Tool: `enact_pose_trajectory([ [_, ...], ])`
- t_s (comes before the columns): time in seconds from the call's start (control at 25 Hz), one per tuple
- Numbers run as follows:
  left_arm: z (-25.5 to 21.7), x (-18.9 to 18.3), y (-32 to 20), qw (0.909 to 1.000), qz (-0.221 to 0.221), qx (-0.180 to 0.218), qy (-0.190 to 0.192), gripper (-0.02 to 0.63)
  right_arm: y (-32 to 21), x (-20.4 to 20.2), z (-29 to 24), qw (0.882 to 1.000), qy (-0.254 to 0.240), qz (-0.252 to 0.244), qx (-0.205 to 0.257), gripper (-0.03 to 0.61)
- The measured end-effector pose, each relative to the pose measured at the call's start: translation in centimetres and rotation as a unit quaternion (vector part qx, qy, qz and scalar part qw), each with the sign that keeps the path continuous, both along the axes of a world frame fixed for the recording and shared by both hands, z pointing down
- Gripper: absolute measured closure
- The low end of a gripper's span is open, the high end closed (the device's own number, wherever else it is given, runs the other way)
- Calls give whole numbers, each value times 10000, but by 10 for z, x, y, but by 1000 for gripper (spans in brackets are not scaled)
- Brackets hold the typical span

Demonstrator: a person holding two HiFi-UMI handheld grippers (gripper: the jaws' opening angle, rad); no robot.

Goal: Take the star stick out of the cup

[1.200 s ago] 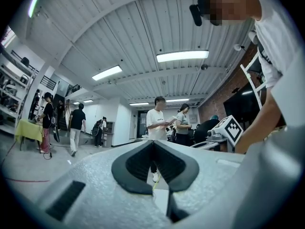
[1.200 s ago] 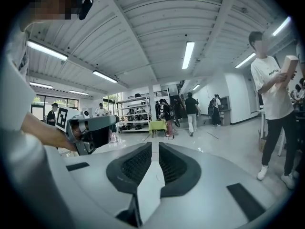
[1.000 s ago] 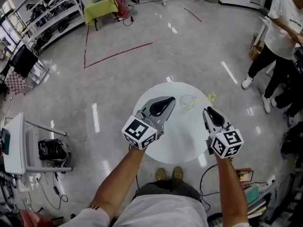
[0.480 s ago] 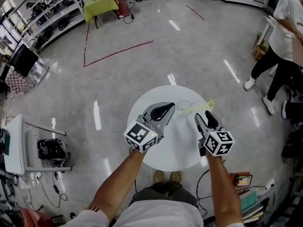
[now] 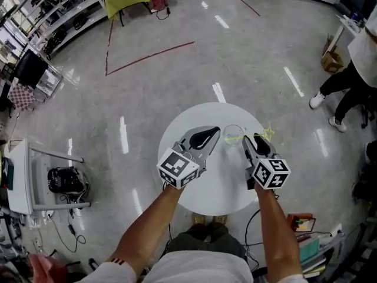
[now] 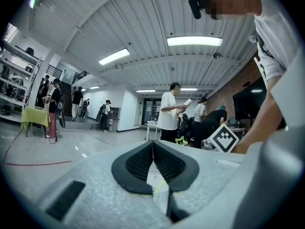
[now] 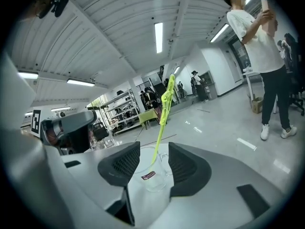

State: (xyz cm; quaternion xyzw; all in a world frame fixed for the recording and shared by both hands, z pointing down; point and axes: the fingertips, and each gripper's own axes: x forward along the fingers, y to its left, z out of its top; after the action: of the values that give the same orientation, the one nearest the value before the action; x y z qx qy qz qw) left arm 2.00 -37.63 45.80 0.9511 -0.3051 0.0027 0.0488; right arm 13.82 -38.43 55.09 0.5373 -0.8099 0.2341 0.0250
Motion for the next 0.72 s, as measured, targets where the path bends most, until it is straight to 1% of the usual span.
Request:
enact_pose_trajectory([
  [0.16,8,-1,-3,10000,-11,-98,-8,598,-7,-4,4,10000,49,-55,-32,403],
  [0.44,14,8,-8,9999,38,-164,-30,598,-10,-7,5,9996,213,-158,-12,540],
  [0.6,14,9,-5,9998,69,-171,-34,598,-8,-11,-1,9993,263,-240,102,556],
  [0.72,14,8,-2,9998,76,-167,-32,598,-6,-13,-7,9987,371,-313,172,557],
])
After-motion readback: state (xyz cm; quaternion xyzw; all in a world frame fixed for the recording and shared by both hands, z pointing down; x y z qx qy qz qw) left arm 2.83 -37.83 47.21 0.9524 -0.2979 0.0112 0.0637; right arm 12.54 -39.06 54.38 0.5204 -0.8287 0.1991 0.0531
